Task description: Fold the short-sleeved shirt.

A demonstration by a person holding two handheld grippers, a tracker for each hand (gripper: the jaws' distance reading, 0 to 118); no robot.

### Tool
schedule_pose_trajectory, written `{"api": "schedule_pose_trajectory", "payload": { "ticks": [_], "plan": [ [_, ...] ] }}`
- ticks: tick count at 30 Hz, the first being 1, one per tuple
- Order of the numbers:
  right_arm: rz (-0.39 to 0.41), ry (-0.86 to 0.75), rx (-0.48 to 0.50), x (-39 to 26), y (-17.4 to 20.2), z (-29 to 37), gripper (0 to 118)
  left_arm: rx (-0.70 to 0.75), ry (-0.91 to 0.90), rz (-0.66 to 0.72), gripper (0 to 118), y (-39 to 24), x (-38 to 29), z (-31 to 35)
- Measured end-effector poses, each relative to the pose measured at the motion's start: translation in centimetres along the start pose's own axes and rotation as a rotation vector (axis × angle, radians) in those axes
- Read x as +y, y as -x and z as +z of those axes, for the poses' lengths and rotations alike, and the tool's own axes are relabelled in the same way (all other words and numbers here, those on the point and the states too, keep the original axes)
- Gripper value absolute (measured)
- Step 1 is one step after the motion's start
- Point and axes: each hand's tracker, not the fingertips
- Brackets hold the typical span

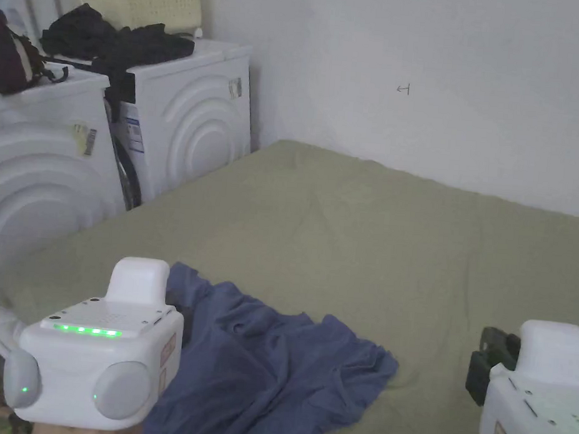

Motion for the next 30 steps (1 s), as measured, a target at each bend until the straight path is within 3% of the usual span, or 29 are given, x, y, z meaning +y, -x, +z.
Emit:
{"api": "schedule_pose_trajectory", "payload": {
  "ticks": [7,9,10,12,13,15,19,21,25,26,28,29,30],
  "plan": [
    [-0.003,0.086,-0.011,-3.1,-0.5,-1.1,0,-0.077,0.283,0.021,2,-2.2,-4.7,-9.6],
    [-0.001,0.110,-0.005,-3.8,-0.6,-1.4,0,-0.104,0.380,0.042,10,-2.1,-6.1,-12.1],
    [0.001,0.119,-0.009,-4.2,-0.6,-1.6,0,-0.130,0.422,0.065,26,-2.0,-6.6,-13.1],
    [0.004,0.143,-0.003,-4.8,-0.6,-1.9,0,-0.169,0.501,0.085,96,-2.2,-7.3,-14.2],
    [-0.006,0.157,0.003,-5.1,-0.6,-2.1,0,-0.198,0.522,0.074,118,-2.4,-7.5,-14.4],
    [-0.019,0.179,0.015,-5.7,-0.5,-2.3,0,-0.224,0.472,0.031,117,-3.2,-7.7,-14.7],
    [-0.011,0.212,0.024,-6.7,0.1,-2.6,0,-0.169,0.543,-0.049,118,-3.7,-7.7,-17.6],
    [-0.007,0.221,0.031,-7.0,0.1,-2.5,0,-0.192,0.593,-0.085,105,-4.4,-8.3,-17.3],
    [-0.005,0.232,0.025,-7.2,-0.3,-1.6,0,-0.196,0.589,-0.159,99,-4.8,-8.1,-17.1],
    [-0.010,0.232,0.024,-7.3,-0.5,-1.3,0,-0.194,0.582,-0.149,82,-4.7,-7.6,-16.6],
    [-0.017,0.241,0.012,-7.4,-0.8,-0.9,0,-0.228,0.560,-0.127,28,-4.3,-6.9,-15.7],
    [-0.023,0.243,0.010,-7.5,-1.0,-0.6,0,-0.217,0.568,-0.115,9,-4.1,-6.8,-15.6],
    [-0.030,0.242,0.007,-7.6,-1.2,-0.1,0,-0.226,0.572,-0.101,9,-3.9,-6.7,-15.5]
  ]
}}
